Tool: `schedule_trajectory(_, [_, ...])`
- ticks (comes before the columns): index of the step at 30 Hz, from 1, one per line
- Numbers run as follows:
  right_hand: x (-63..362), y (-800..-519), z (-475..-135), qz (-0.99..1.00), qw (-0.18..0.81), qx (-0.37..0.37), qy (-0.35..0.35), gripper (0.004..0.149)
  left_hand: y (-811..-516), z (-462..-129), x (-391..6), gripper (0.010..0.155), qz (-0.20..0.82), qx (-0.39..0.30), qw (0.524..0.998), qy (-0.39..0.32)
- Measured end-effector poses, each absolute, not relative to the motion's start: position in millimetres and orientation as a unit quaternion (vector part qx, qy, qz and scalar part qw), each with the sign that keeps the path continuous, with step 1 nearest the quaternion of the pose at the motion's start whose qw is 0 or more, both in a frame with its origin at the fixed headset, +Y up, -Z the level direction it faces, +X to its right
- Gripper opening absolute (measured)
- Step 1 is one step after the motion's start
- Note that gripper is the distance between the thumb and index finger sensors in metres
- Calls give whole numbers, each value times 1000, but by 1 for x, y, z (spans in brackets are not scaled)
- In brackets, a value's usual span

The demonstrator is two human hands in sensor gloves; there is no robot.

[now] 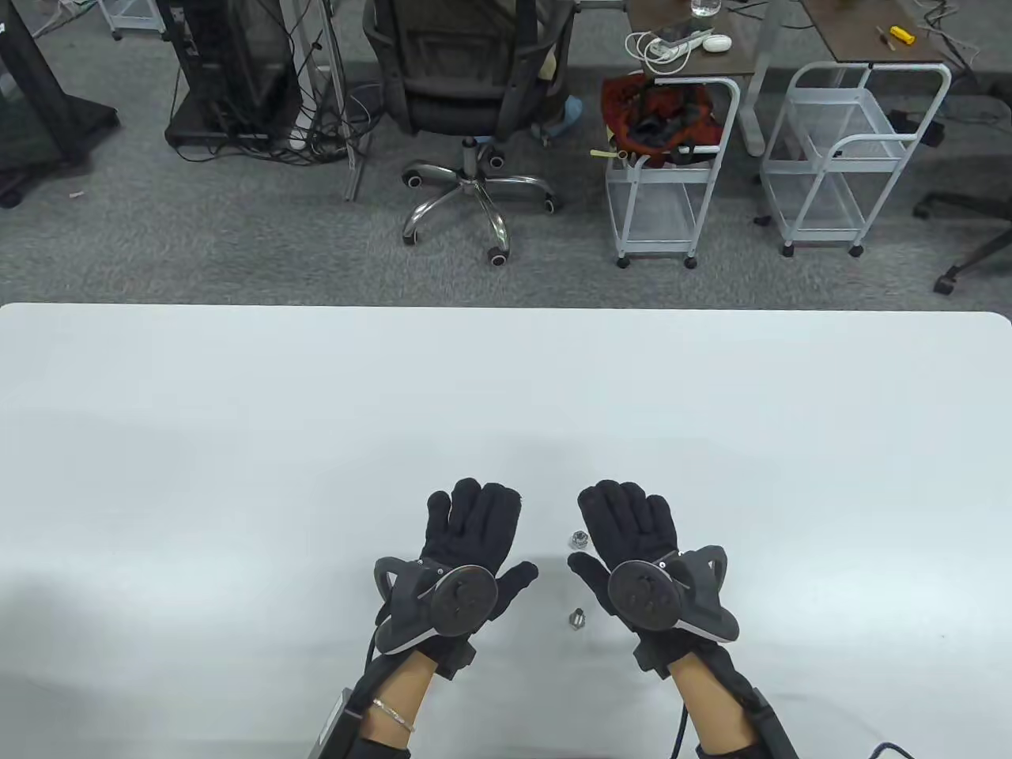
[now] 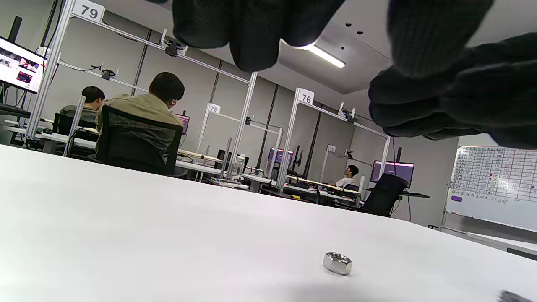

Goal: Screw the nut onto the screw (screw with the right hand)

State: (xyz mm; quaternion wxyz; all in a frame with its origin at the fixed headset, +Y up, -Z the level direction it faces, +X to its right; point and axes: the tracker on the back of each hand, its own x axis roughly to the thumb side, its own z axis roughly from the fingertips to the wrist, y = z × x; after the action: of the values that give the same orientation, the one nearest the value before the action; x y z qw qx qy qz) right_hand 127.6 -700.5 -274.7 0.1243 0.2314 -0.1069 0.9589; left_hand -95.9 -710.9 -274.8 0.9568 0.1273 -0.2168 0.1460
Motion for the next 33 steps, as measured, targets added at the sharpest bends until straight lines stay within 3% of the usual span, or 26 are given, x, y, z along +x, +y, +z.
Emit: schedule_trajectory(33, [126, -700, -274, 961, 116, 234, -94, 71, -708, -274, -98, 77, 163, 137, 952, -217])
